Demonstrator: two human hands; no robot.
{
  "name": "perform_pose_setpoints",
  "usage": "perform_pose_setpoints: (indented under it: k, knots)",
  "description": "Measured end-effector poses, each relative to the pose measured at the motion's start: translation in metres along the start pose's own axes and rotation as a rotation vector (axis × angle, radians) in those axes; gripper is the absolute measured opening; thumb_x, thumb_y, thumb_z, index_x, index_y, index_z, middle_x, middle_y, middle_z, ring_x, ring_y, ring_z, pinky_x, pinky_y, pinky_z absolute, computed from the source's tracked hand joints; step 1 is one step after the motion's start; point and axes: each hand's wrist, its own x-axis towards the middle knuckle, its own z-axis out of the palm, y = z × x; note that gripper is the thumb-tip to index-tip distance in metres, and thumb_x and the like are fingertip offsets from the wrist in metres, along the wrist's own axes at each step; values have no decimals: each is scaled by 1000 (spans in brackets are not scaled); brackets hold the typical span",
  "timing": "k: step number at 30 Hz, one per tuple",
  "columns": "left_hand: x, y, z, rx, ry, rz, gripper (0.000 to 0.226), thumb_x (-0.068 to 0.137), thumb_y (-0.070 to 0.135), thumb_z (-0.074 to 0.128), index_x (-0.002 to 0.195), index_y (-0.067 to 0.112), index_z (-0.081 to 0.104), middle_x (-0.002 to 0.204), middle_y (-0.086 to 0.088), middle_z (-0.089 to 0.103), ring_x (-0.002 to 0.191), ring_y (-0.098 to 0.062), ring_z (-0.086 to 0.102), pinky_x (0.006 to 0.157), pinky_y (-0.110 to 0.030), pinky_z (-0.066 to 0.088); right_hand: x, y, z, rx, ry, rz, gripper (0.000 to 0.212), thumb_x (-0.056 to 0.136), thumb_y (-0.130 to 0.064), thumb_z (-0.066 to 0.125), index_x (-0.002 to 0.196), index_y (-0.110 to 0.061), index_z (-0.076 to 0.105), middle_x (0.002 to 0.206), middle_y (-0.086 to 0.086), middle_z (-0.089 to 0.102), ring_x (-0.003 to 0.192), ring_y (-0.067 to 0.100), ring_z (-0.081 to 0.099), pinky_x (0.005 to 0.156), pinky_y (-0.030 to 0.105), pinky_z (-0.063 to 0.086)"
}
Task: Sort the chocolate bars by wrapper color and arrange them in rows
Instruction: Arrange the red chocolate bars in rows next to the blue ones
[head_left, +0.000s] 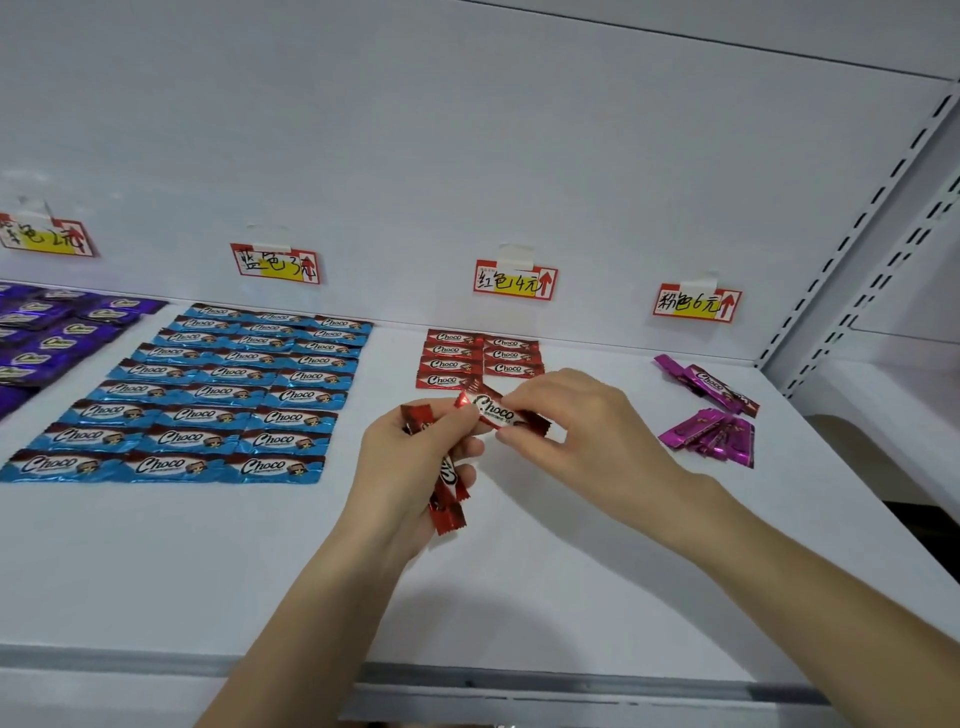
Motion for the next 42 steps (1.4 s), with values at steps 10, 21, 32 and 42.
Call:
perform_pose_setpoints:
  k: [10,21,32,42]
  knots:
    - [19,-8,-2,-201,42,-207,20,93,24,57,99,5,57,84,-16,70,67,-19,61,57,-28,47,19,78,12,-74,-210,76,12,84,-5,62,90,3,69,91,14,70,84,33,63,75,45,50]
    - [19,-4,-3,-398,25,-277,29,95,2,38,121,-2,51,111,-25,63,92,-32,65,82,-40,51,31,103,39,-69,-370,157,17,87,-11,56,84,2,66,85,11,65,84,25,55,76,46,45]
    - [20,-4,-7,-461,11,-247,27,94,6,42,117,-1,54,109,-26,64,90,-33,67,77,-39,52,41,102,45,-72,-352,191,18,86,-8,53,84,7,62,84,21,61,83,30,52,75,48,44]
    - [21,-4,-7,-460,-10,-218,25,97,4,36,117,0,52,105,-21,65,90,-31,66,82,-38,51,41,107,49,-58,-356,196,18,87,-10,53,84,6,63,84,19,62,83,29,52,75,48,45]
